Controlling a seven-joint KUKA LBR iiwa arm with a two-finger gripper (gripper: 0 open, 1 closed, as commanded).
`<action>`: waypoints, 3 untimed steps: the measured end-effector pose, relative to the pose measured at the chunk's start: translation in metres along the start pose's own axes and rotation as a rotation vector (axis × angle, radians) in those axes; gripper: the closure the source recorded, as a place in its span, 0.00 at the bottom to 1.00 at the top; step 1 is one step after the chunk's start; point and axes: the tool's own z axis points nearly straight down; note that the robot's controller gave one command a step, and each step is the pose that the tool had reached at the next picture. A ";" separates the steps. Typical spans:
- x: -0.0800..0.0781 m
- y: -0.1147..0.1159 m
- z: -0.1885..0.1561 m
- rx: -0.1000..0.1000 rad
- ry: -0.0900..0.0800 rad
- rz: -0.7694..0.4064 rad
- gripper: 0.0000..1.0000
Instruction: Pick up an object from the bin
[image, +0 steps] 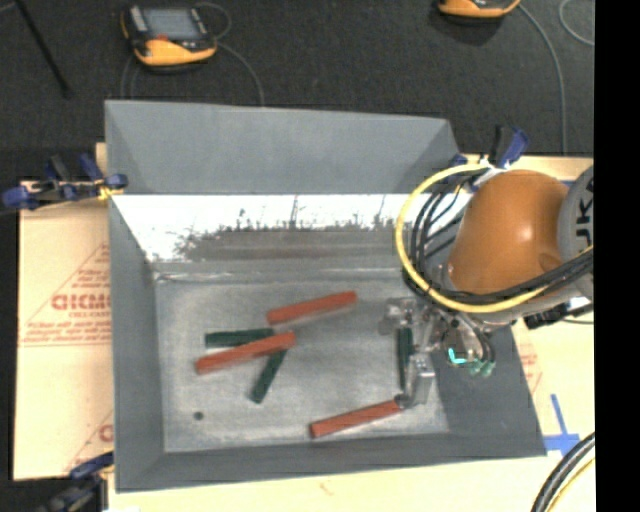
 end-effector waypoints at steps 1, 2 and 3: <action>-0.002 0.000 -0.004 0.001 -0.008 -0.001 0.00; 0.001 -0.013 0.033 0.001 -0.013 -0.085 0.00; 0.002 -0.031 0.081 0.002 -0.009 -0.270 0.00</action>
Offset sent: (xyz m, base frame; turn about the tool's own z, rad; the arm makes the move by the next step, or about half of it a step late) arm -0.0116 -0.0418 -0.1153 -0.2498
